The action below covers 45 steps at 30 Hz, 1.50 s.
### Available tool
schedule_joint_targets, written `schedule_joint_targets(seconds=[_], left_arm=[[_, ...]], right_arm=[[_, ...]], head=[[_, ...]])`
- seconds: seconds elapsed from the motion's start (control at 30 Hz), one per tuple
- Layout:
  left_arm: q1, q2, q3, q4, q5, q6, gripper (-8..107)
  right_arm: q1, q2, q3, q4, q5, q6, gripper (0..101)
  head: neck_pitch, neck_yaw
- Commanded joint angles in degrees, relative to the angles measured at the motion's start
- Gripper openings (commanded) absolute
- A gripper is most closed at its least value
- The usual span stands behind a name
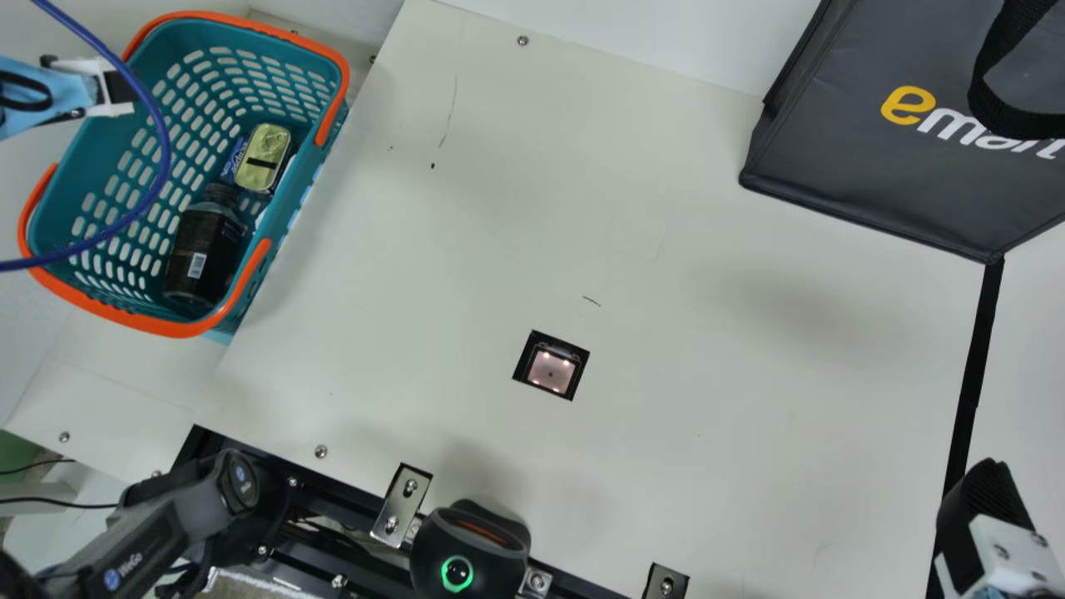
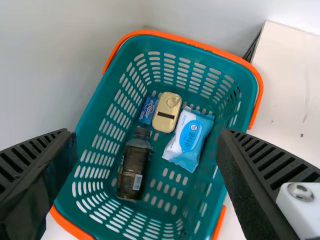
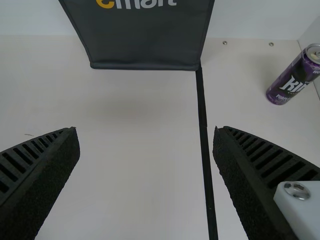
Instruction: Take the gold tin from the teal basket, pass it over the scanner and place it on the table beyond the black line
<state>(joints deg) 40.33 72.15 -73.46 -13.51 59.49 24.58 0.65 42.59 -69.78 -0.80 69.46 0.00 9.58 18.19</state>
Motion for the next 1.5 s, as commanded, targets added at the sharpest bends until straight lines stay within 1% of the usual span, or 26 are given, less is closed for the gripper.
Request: schedule_joint_targets(seconds=[0.0,0.33,0.67,1.1,1.47], left_arm=[[0.3,2.2,-0.7,-0.5,-0.1,2.8,90],[0.7,10.5,-3.6,-2.0,-0.1,11.0,90],[0.0,17.8,-4.7,-1.2,-0.5,16.3,90],[-1.4,26.9,-6.0,0.9,-2.2,18.4,90],[-2.4,32.0,-5.3,1.6,-4.4,19.4,90]], right_arm=[[0.0,0.0,0.0,0.0,0.0,0.0,95],[0.0,0.0,0.0,0.0,0.0,0.0,95],[0.0,0.0,0.0,0.0,0.1,0.0,95],[0.0,0.0,0.0,0.0,0.1,0.0,95],[0.0,0.0,0.0,0.0,0.0,0.0,95]], head=[[-1.7,0.2],[-1.7,0.2],[-1.7,0.2],[-1.7,0.2],[-1.7,0.2]])
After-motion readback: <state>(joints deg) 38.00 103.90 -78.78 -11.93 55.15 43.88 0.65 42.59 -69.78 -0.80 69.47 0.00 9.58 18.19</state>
